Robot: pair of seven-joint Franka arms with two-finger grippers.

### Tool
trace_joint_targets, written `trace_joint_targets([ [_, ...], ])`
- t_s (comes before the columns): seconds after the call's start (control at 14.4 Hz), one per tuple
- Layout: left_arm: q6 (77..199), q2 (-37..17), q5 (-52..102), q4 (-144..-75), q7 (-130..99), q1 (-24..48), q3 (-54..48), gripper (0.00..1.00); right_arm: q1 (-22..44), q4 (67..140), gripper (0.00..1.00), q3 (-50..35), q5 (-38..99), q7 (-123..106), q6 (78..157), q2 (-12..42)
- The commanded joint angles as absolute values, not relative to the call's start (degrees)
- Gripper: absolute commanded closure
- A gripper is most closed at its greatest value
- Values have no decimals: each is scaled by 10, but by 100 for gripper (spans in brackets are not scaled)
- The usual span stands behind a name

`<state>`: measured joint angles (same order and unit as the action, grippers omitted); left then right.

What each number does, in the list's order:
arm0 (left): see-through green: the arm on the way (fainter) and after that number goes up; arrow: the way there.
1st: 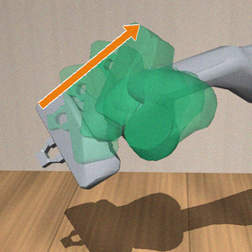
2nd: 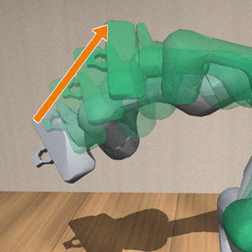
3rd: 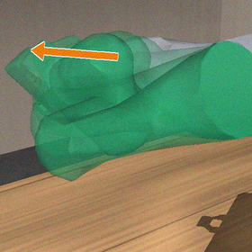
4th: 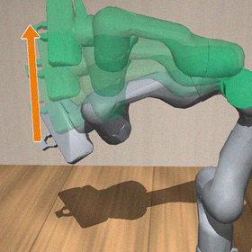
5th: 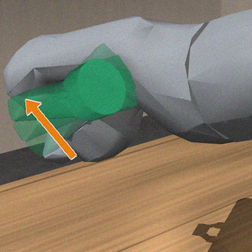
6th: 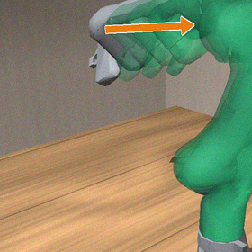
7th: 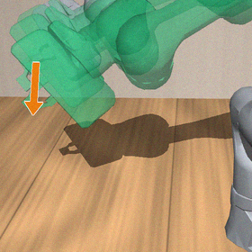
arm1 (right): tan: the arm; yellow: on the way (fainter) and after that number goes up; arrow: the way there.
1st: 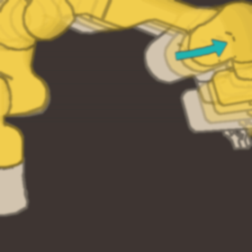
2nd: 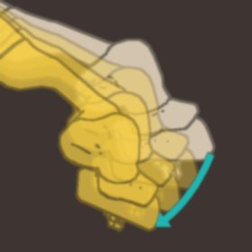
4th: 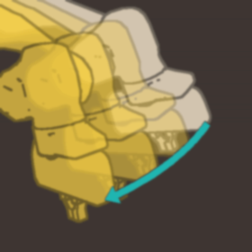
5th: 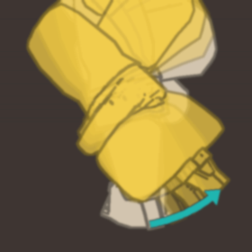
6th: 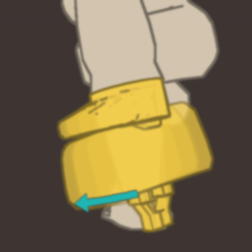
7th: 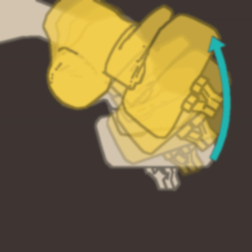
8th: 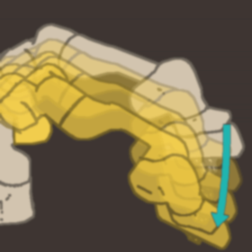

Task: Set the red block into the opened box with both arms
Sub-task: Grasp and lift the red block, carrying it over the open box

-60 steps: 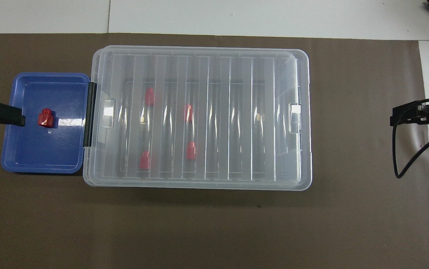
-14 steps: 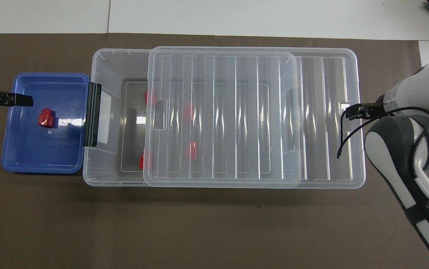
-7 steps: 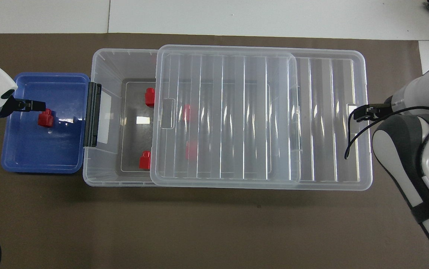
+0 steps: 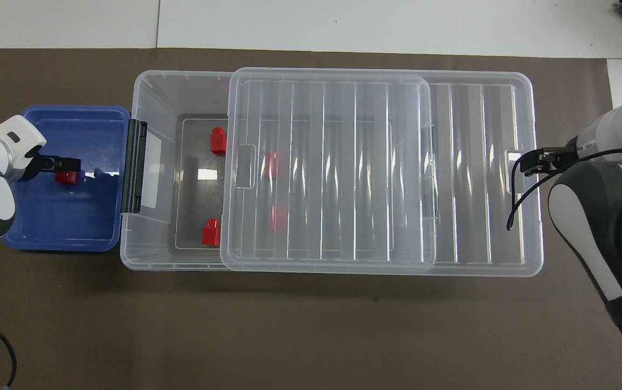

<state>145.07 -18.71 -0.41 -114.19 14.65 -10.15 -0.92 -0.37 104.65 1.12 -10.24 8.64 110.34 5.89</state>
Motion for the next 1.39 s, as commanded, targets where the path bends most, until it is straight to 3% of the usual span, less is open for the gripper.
trace_joint_targets([
  [0.0,1504,-191,3,-1172,158,-106,-11,0,-10,1042,0,8,-104,79,1083,39],
  [0.21,1521,-192,3,-1184,158,-102,-11,0,-10,1016,0,9,-63,79,1035,12],
  [0.35,1519,-192,2,-1184,159,-101,-11,29,-10,989,0,11,-55,79,996,-2],
  [0.42,1517,-192,2,-1184,159,-101,-11,58,-10,976,0,11,-52,79,981,-5],
  [0.56,1513,-192,1,-1182,161,-102,-11,99,-10,944,0,11,-37,79,949,-11],
  [0.9,1419,-187,4,-1119,145,-98,-12,100,-11,901,0,11,-15,82,867,-14],
  [1.32,1125,-164,3,-918,81,-63,-16,100,-18,908,0,12,-4,84,870,-18],
])
